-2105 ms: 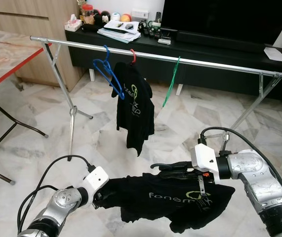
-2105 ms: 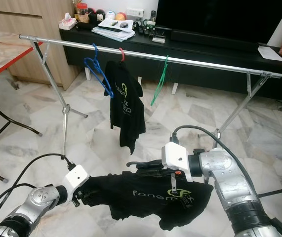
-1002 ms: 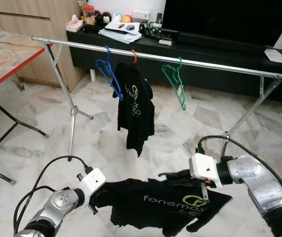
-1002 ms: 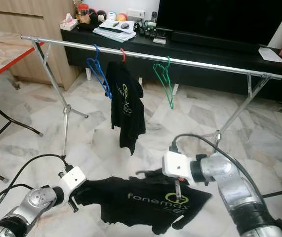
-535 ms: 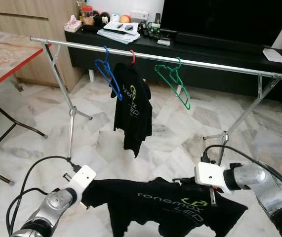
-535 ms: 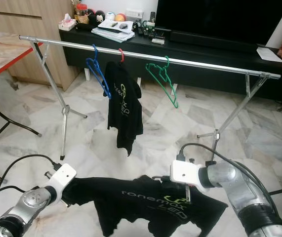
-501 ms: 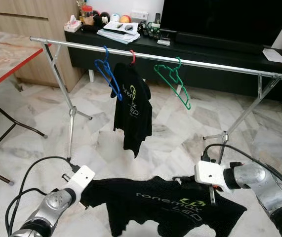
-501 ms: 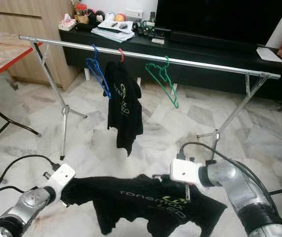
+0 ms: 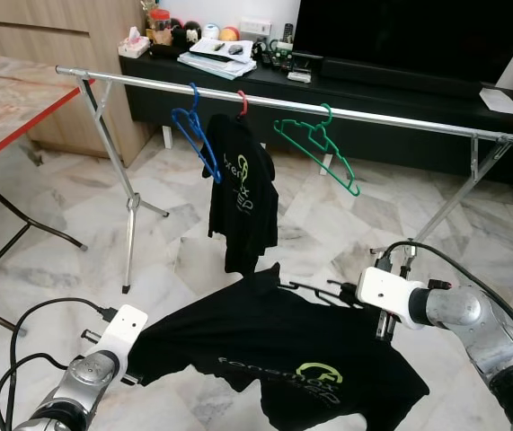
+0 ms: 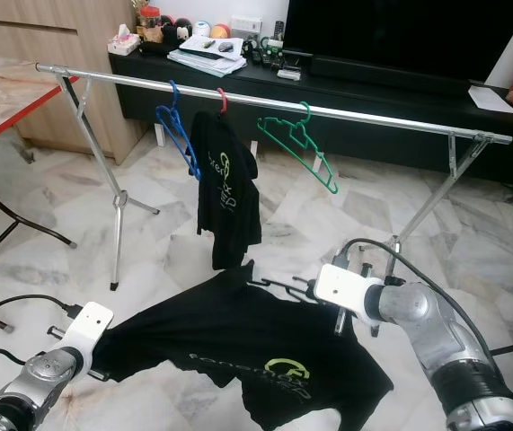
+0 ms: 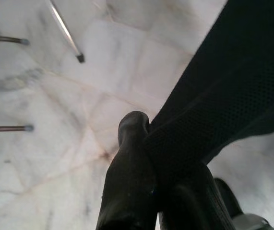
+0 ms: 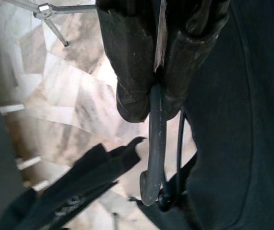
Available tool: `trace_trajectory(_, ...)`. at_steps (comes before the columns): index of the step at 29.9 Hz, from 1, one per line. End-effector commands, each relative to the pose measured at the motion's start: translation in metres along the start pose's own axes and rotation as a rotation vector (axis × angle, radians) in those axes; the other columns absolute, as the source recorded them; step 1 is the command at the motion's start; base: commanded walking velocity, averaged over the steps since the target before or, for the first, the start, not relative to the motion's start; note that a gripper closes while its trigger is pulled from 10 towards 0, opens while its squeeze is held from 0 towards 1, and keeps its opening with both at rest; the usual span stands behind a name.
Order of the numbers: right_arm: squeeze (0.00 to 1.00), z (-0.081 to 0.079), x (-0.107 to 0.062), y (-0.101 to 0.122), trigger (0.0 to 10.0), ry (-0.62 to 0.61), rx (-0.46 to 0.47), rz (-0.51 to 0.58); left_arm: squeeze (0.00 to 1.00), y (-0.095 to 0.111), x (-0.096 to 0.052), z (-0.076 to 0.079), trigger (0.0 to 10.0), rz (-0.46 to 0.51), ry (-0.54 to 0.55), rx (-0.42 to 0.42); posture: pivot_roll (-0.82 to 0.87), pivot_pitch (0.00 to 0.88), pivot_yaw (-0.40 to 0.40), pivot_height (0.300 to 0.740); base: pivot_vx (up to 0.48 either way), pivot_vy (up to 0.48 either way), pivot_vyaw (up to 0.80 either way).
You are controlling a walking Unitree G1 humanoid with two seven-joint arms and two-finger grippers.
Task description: Hang hanger
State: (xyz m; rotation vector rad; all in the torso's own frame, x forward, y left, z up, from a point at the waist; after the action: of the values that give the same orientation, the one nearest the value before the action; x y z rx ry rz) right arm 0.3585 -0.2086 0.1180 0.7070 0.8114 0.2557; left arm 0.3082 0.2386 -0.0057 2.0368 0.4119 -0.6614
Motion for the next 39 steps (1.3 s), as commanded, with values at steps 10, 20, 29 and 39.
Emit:
trace_trajectory(10, 0.00, 0.048, -0.018, -0.004, 10.0, -0.307, 0.096, -0.032, 0.00, -0.039, -0.006, 0.015, 0.0, -0.189, -0.019, -0.038, -0.06, 0.118, -0.078, 0.740, 0.000, 0.000, 0.00)
trace_trajectory(20, 0.00, 0.050, -0.013, 0.010, 10.0, -0.363, 0.126, 0.053, 0.00, -0.034, -0.006, 0.038, 0.0, -0.142, -0.178, 0.016, -0.06, 0.125, -0.080, 0.740, 0.000, 0.000, 0.00)
trace_trajectory(29, 0.00, 0.009, 0.015, 0.033, 10.0, -0.292, 0.355, 0.335, 0.00, 0.046, -0.002, 0.033, 0.0, 0.288, -0.196, -0.082, -0.06, 0.131, -0.084, 0.740, 0.000, 0.000, 0.00)
trace_trajectory(39, 0.00, -0.037, 0.040, 0.009, 10.0, -0.355, 0.649, 0.392, 0.00, 0.116, -0.016, 0.027, 0.0, 0.610, -0.358, -0.299, -0.05, 0.135, -0.078, 0.740, 0.000, 0.000, 0.00)
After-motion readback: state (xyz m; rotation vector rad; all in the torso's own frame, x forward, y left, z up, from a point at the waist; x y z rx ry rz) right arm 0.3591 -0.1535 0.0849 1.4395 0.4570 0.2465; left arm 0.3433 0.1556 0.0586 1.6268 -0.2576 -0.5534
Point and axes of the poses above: a point about 5 cm out from each wrist's last joint towards the gripper, its own x axis pointing out of the wrist towards the gripper, its own y axis along the axis of the wrist's last joint, z = x × y, the point moved 2 cm from there along x, pointing out of the wrist towards the gripper, and after that the axes turned 7 degrees about x, right-handed, at the moved point
